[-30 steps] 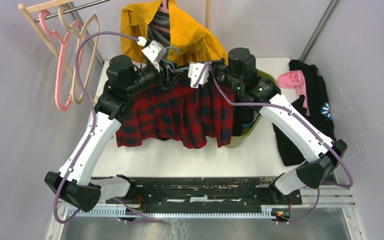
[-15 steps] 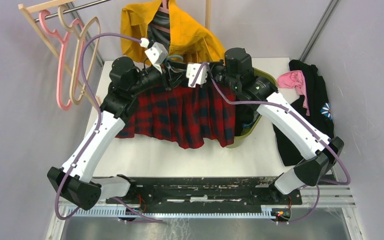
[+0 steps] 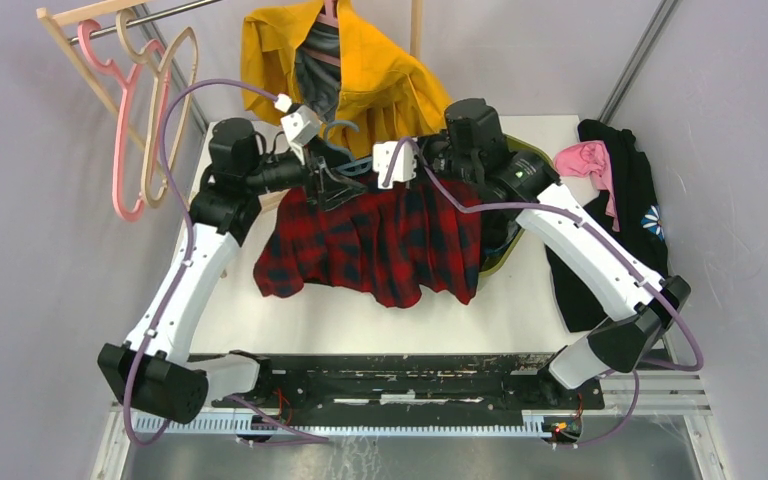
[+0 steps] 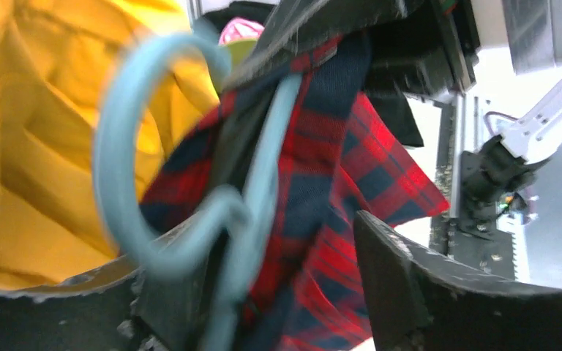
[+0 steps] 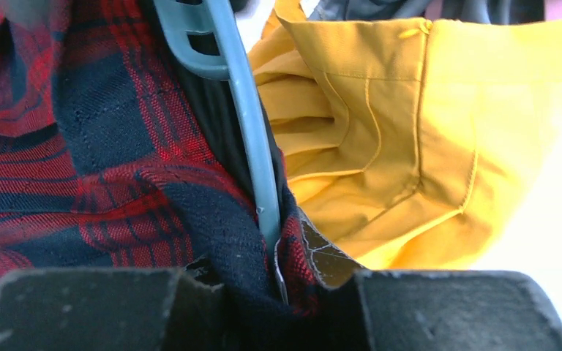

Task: Remove the skirt from the hanger

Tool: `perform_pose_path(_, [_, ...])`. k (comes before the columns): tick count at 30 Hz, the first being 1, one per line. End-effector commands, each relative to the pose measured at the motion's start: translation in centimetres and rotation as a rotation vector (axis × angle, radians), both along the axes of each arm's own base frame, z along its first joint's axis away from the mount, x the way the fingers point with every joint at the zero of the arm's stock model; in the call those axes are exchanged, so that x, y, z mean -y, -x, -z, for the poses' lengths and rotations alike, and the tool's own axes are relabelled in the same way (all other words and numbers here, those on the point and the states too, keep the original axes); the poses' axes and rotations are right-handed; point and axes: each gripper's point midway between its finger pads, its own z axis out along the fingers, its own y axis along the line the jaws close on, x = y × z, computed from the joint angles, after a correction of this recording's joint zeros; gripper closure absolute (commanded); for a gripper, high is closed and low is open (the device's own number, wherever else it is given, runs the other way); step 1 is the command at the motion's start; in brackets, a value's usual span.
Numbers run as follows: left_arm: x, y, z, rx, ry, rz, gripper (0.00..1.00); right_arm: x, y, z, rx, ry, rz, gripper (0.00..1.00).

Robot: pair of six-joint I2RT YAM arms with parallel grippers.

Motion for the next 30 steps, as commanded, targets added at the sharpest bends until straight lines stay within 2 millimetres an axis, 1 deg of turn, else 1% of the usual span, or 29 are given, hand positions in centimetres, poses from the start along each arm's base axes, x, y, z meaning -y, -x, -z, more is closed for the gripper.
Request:
perform_pose_path(1, [-2.2,2.9,1.4,-0.097,-0.048,0.004,0.16,3.2,-0.6,-9.3,0.217,-0.175,0.090,0.99])
perform_pose_path(3, [-3.0,2.4,3.0,-0.132,-0.107,-0.059,0.14,3.5,-0.6,-9.6,0.222,-0.182,0.093,0.99])
perform_pose_path(5, [-3.6,1.6,3.8,-0.143,-0.138,-0.111,0.09,3.7,-0.4,-9.9,0.226,-0.188,0.092,0.99])
perform_pose_path(8, [-4.2,-0.5,4.4,-0.170,-0.155,-0.202,0.01,3.9,-0.1,-9.8,0.224,-0.184,0.090,0.99])
perform_pose_path(9, [-4.5,-1.2,4.0,-0.168,-0.157,-0.237,0.01,4.0,0.1,-9.8,0.225,-0.183,0.090,0.99])
perform_pose_path(10, [-4.7,-2.0,3.3,-0.156,-0.157,-0.268,0.01,4.1,0.2,-9.8,0.225,-0.181,0.089,0.99])
perform_pose_path(12, [-5.0,-2.9,0.6,-0.100,-0.136,-0.307,0.01,4.2,0.3,-9.7,0.225,-0.177,0.089,0.99])
perform_pose_path(13, [-5.0,-2.9,-1.2,-0.060,-0.119,-0.311,0.01,4.2,0.3,-9.7,0.225,-0.176,0.091,0.99])
perform_pose_path(14, [-4.9,-2.7,-2.9,-0.021,-0.104,-0.304,0.01,4.3,0.2,-9.7,0.226,-0.175,0.092,0.99])
perform_pose_path(16, [-4.7,-1.6,-6.3,0.081,-0.078,-0.267,0.01,4.2,0.2,-9.6,0.222,-0.174,0.089,0.99])
perform_pose_path(17, [-4.7,-1.0,-7.7,0.130,-0.072,-0.252,0.01,4.2,0.2,-9.4,0.220,-0.172,0.089,0.99])
perform_pose_path(20, [-4.5,0.4,-11.0,0.244,-0.046,-0.210,0.01,4.1,0.3,-9.2,0.209,-0.176,0.081,0.99])
perform_pose_path(22, [-3.5,1.5,-12.2,0.277,-0.002,-0.124,0.00,3.9,0.3,-9.1,0.206,-0.178,0.077,0.99])
perform_pose_path(24, [-2.3,2.0,-11.9,0.242,0.047,-0.034,0.02,4.0,0.3,-9.3,0.208,-0.183,0.078,0.99])
perform_pose_path(27, [-1.1,2.2,-9.8,0.186,0.065,0.085,0.05,4.0,0.4,-9.5,0.211,-0.184,0.079,0.99])
perform_pose_path(30, [-0.9,1.5,-7.8,0.148,0.053,0.109,0.08,4.1,0.4,-9.5,0.211,-0.184,0.079,0.99])
